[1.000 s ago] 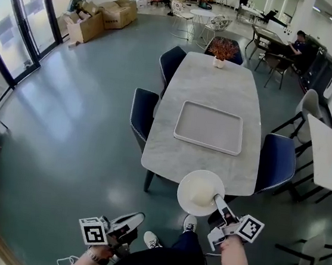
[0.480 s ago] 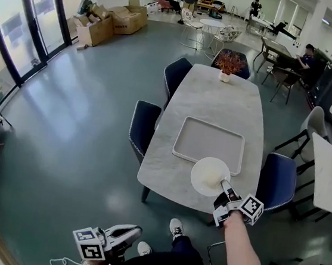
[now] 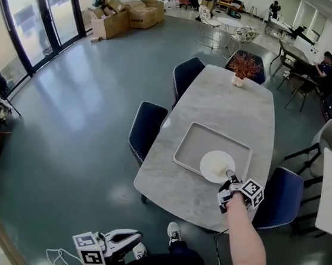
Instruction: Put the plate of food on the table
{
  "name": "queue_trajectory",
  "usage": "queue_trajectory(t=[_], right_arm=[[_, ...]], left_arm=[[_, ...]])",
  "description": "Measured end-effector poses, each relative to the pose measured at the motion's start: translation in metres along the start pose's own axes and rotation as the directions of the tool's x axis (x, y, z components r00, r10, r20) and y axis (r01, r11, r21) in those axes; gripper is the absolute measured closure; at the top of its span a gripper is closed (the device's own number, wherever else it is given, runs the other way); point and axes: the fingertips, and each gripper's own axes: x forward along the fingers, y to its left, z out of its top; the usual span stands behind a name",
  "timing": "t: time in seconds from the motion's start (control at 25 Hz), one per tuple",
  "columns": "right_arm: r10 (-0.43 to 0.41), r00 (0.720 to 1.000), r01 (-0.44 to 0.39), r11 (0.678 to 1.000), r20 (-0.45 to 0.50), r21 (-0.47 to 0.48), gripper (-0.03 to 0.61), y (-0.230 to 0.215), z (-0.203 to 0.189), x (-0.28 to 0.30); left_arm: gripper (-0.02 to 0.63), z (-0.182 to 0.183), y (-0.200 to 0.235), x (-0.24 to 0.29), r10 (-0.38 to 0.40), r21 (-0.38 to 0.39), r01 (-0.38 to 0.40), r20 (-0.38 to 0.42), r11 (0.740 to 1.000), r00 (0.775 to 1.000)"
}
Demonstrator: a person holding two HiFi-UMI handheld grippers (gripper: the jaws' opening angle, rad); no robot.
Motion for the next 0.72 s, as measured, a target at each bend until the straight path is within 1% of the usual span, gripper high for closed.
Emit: queue_trajectory(t=[0.2,0.36,0.48,0.72], right_arm=[[-0.08,0.997,0.08,0.997,-0.019,-0.009,0.558,-0.026,0.014,0.044],[-0.131,0.991,0.129,0.99,-0.04,-0.049,0.558,-0.034,0.024,0.067],[-0.156,0.986,0.152,0.986,-0.057,-0.074,0.558,-0.036,0.026,0.084],[-0.186,0.98,0.179,0.979,-0.075,-0.095,0.558,-0.04,0.03,0.114]], left_arm=[[0.607,0.0,0.013,0.011,0.051,-0.046,-0.05,0.02,0.998,0.998],[0.607,-0.001,0.016,0.016,0.085,-0.069,-0.083,0.028,0.994,0.996],[0.607,-0.001,0.02,0.018,0.11,-0.097,-0.105,0.046,0.99,0.993],[0.607,-0.001,0.033,0.024,0.141,-0.136,-0.129,0.077,0.982,0.987]])
